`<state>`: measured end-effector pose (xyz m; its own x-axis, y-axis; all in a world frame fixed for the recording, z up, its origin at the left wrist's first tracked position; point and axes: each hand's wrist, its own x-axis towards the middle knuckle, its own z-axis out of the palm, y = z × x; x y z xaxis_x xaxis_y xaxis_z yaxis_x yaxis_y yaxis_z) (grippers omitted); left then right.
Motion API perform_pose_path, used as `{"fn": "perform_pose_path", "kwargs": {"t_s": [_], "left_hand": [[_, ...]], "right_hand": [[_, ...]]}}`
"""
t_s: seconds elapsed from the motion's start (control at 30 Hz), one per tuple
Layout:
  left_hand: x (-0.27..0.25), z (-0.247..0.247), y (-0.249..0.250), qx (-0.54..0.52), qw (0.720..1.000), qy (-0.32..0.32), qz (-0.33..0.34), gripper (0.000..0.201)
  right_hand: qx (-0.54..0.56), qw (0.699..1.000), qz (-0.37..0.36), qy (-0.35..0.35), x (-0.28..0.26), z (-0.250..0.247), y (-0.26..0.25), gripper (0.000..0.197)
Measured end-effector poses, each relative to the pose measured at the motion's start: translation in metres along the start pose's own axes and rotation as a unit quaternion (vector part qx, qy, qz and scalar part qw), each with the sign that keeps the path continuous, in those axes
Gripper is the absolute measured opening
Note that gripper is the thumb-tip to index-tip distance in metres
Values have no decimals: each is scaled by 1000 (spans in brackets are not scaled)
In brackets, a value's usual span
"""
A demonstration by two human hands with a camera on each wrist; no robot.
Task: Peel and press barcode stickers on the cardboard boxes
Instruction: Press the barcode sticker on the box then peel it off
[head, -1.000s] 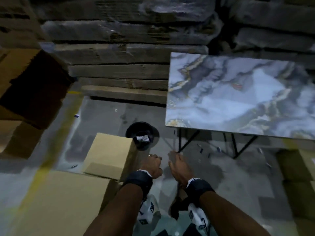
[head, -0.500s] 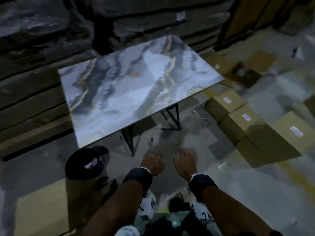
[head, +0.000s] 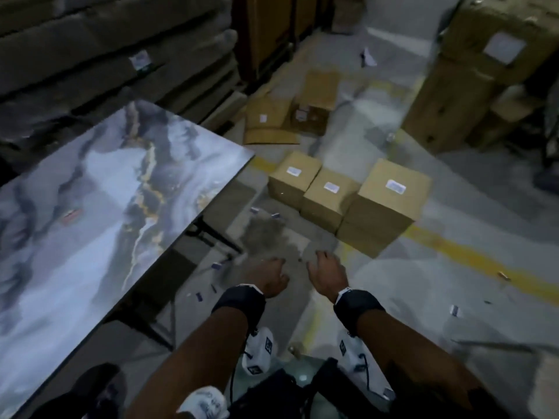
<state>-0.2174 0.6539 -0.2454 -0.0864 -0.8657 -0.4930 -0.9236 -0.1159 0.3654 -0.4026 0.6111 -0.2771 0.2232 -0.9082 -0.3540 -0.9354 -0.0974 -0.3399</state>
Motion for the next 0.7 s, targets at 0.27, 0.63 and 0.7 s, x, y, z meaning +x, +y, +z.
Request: {"fn": "perform_pose_path", "kwargs": {"t_s": [0.27,0.63,0.7], "left_hand": [[108,-21,67,35,994,-52,91,49],[297,-65,164,46,974,-112,193,54],[323,-72,182,42,972,-115,199,54]], "right_hand": [[65,990,111,51,45,-43,92,48],[94,962,247,75,142,-110,186,51],[105,955,266,81,160,-121,196,50]]}}
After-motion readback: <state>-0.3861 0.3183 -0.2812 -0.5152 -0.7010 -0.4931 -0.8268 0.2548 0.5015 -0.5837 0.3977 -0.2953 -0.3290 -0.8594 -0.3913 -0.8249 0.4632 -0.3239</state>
